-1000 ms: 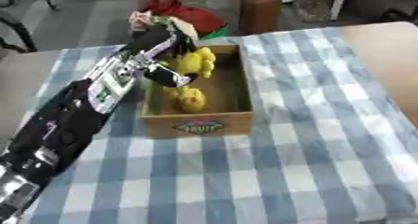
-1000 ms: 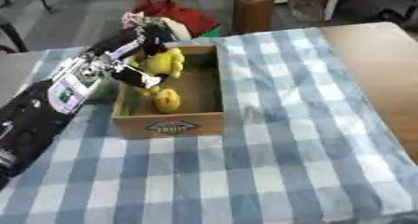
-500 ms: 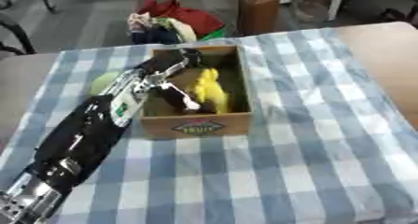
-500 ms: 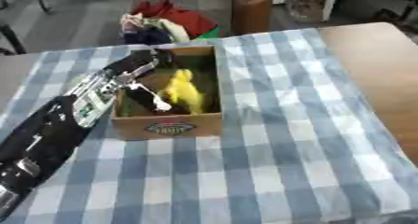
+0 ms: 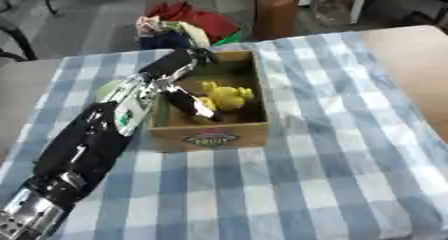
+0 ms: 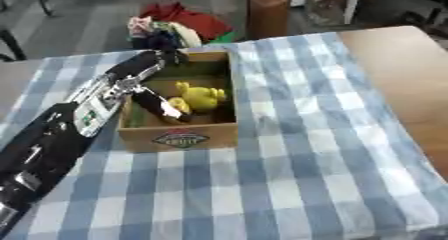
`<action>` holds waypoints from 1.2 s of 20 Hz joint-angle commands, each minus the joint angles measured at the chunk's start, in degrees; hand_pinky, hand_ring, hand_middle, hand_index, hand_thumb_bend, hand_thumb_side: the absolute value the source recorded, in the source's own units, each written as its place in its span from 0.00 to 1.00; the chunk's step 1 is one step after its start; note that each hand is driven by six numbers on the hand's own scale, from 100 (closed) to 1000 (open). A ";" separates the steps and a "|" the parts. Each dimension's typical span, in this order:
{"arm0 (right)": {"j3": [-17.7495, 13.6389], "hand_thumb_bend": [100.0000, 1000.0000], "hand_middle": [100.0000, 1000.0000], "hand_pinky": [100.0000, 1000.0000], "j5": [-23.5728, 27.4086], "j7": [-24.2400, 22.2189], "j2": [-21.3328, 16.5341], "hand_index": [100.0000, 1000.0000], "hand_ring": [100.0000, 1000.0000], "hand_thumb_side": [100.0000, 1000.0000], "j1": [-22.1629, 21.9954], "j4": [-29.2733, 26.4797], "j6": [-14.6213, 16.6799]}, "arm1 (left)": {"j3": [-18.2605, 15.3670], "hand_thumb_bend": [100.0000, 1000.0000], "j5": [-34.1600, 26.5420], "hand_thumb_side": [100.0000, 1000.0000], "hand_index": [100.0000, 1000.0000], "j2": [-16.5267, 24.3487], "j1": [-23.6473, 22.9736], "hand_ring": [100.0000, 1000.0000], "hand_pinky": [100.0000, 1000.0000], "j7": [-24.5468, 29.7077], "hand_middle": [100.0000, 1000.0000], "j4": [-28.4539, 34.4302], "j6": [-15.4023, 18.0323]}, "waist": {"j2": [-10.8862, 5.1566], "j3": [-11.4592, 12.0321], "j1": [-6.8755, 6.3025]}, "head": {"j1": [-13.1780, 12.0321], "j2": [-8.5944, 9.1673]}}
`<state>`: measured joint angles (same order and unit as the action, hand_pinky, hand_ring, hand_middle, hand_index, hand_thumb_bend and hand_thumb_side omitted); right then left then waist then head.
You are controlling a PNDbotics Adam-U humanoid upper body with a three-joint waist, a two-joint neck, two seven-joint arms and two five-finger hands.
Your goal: Pick up objects on the table and place them in the box.
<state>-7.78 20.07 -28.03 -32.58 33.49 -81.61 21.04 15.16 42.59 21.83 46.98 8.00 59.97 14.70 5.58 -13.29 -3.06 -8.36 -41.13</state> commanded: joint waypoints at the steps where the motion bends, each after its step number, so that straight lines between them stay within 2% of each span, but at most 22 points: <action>1: -0.61 0.00 0.62 0.63 -0.31 0.11 -1.87 0.82 1.00 0.31 0.55 -0.81 0.10 | -2.36 0.63 -1.16 0.17 0.81 4.26 1.34 0.72 0.75 -0.43 0.72 2.33 -1.59 | -1.01 0.25 0.23 | 0.52 0.66; 6: -0.74 0.00 0.62 0.63 -0.67 0.21 -2.14 0.82 1.00 0.31 0.14 -0.60 0.27 | -6.27 0.59 -2.15 0.10 0.79 8.09 -0.14 0.72 0.75 -2.56 0.71 2.52 -5.59 | -1.05 0.67 0.20 | 1.04 0.64; 12: -0.78 0.00 0.61 0.63 -1.10 0.37 -2.25 0.82 1.00 0.30 -0.14 -0.36 0.36 | -8.96 0.58 -1.70 0.08 0.80 10.01 -1.68 0.72 0.75 -3.08 0.72 -1.97 -9.76 | -1.05 0.92 0.13 | 1.37 0.83; 24: -0.89 0.00 0.61 0.62 -1.52 0.63 -2.30 0.82 1.00 0.29 -0.72 -0.18 0.60 | -10.42 0.60 1.50 0.12 0.81 9.19 -2.28 0.72 0.74 0.26 0.75 -12.06 -10.67 | -0.74 0.96 0.39 | 1.73 0.58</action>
<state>-8.09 19.09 -27.53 -32.68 32.18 -81.36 21.52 5.50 43.64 29.75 43.85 7.68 48.01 4.06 5.55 -12.39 -3.03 -6.86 -40.77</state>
